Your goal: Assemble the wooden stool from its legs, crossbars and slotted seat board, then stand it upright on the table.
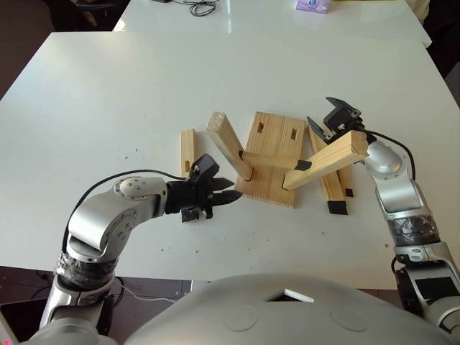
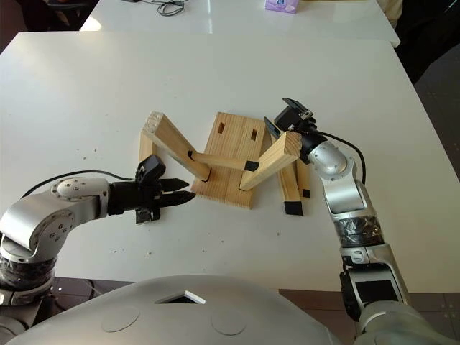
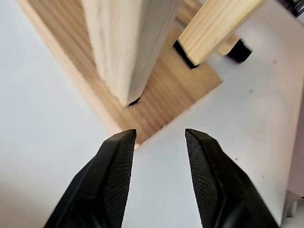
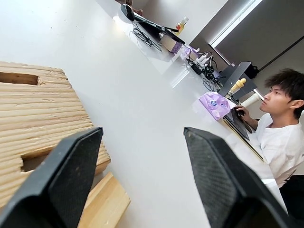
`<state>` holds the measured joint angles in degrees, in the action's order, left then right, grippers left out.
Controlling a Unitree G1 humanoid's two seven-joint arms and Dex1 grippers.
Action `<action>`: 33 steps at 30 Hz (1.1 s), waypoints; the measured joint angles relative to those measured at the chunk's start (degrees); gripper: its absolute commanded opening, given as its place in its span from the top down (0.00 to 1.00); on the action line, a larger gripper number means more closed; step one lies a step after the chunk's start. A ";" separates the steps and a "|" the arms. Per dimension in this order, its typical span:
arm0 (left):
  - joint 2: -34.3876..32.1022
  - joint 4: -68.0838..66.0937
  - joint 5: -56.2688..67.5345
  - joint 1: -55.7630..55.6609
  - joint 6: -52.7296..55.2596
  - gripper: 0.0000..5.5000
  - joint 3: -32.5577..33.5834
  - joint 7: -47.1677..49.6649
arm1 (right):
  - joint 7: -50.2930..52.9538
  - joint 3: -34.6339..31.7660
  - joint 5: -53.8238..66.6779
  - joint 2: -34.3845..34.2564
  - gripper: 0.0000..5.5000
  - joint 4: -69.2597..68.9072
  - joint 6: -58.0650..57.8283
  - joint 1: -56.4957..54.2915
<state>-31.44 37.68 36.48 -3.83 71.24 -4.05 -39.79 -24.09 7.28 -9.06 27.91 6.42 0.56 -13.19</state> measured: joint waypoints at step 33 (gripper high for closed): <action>-2.06 -20.27 -21.91 -8.78 -28.14 0.65 -17.94 8.28 | -7.51 13.05 -9.72 3.37 0.43 34.85 26.30 -19.20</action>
<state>-33.49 17.41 14.57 -12.61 43.10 -21.99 -31.51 -31.60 20.33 -18.78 31.28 41.26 26.86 -32.38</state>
